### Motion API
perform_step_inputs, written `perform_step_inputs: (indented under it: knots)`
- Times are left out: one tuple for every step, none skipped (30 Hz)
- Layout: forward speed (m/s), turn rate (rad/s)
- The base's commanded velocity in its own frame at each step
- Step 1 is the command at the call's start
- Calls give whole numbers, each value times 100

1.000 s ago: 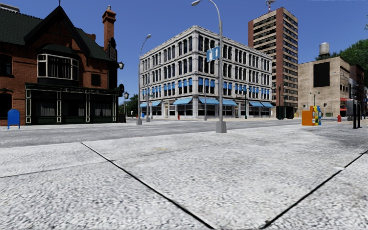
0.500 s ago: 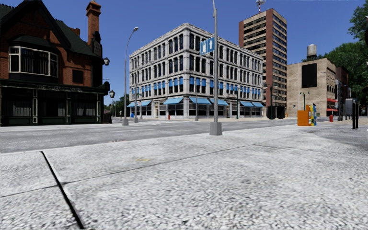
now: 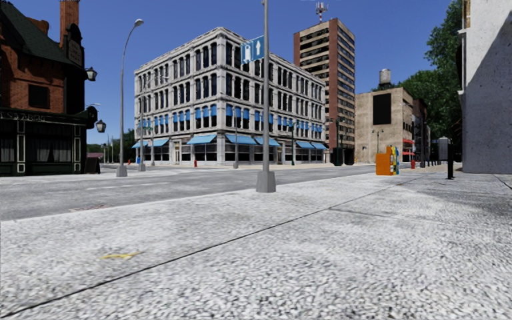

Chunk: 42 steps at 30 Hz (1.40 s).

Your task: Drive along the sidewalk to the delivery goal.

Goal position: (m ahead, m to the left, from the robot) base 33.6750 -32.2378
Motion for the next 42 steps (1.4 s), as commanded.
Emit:
perform_step_inputs:
  knots:
    - [200, -47]
    - [200, -47]
    - [200, -47]
    - [200, -47]
    - [200, -47]
    - [200, -47]
    - [200, -47]
    - [200, -47]
    - [200, -47]
    - [200, -46]
    - [200, -46]
    - [200, -46]
    - [200, -46]
    - [200, -46]
    - [200, -46]
    - [200, -44]
    - [200, -43]
    - [200, -43]
    - [200, -43]
    - [200, -42]
    - [200, -42]
    - [200, -42]
    - [200, -42]
    - [200, -42]
    - [200, -42]
    - [200, -42]
    - [200, -42]
    - [200, -42]
    - [200, -42]
    - [200, -42]
    - [200, -41]
    - [200, -41]
    - [200, -41]
    - [200, -41]
    - [200, -41]
    - [200, -41]
    - [200, -41]
    - [200, -41]
    - [200, -41]
    - [200, -41]
    - [200, -41]
    - [200, -41]
